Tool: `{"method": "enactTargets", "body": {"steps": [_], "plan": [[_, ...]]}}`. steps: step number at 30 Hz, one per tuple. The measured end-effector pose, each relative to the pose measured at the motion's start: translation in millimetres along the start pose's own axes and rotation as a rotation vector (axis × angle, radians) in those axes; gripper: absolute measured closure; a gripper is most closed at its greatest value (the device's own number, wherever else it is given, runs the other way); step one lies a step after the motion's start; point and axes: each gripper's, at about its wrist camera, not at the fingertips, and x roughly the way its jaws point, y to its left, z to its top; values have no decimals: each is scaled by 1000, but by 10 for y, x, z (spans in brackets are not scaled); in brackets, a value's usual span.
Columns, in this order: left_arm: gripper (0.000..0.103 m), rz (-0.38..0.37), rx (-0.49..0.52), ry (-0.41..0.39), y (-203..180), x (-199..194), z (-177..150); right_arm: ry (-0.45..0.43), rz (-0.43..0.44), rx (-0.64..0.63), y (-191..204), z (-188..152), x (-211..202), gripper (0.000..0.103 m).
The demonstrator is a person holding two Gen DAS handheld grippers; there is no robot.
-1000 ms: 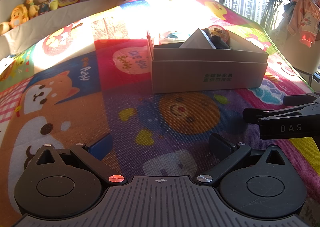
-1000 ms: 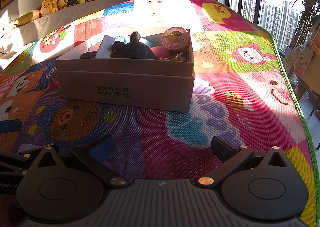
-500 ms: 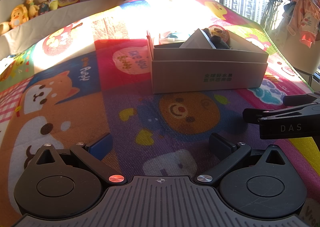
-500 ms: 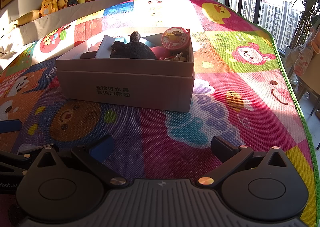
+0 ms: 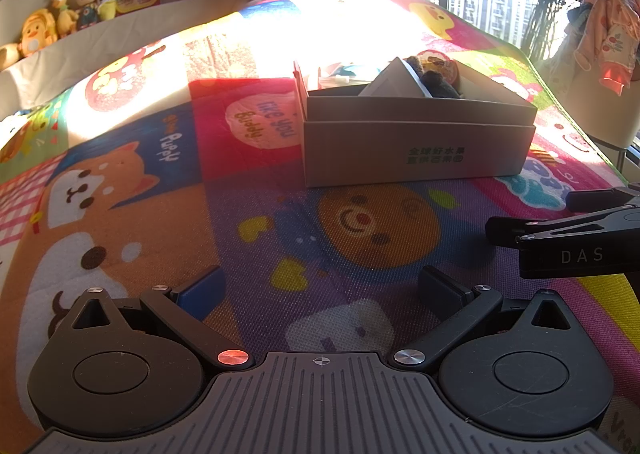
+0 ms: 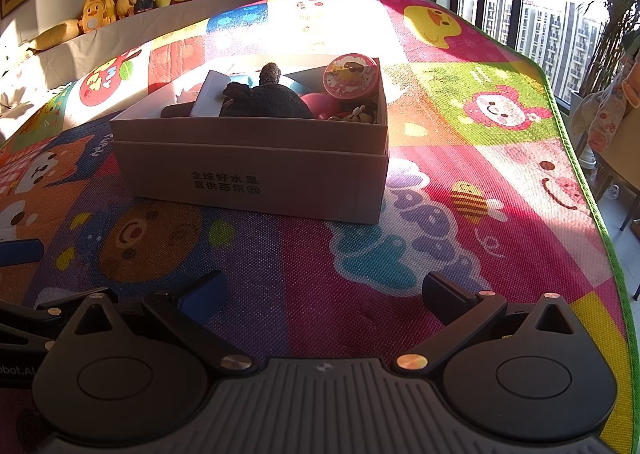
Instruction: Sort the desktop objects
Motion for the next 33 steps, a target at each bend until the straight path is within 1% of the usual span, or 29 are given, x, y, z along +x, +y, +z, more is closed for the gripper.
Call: {"method": "enactTargets", "body": {"steps": [16, 21, 23, 26, 28, 30, 32, 33], "plan": [[0, -6, -8, 0, -3, 7, -1, 0, 0, 0, 0, 0, 1, 0], [0, 3, -5, 0, 8, 32, 21, 0, 0, 0, 5, -2, 1, 0], [0, 9, -22, -1, 30, 38, 34, 0, 0, 0, -1, 0, 0, 0], [0, 37, -78, 4, 124, 48, 68, 0, 0, 0, 4, -2, 1, 0], [0, 25, -131, 16, 185, 47, 105, 0, 0, 0, 2, -1, 1, 0], [0, 29, -165, 33, 198, 28, 116, 0, 0, 0, 6, -2, 0, 0], [0, 64, -130, 55, 125, 18, 99, 0, 0, 0, 6, -1, 0, 0], [0, 91, -79, 61, 56, 23, 85, 0, 0, 0, 6, -1, 0, 0]]}}
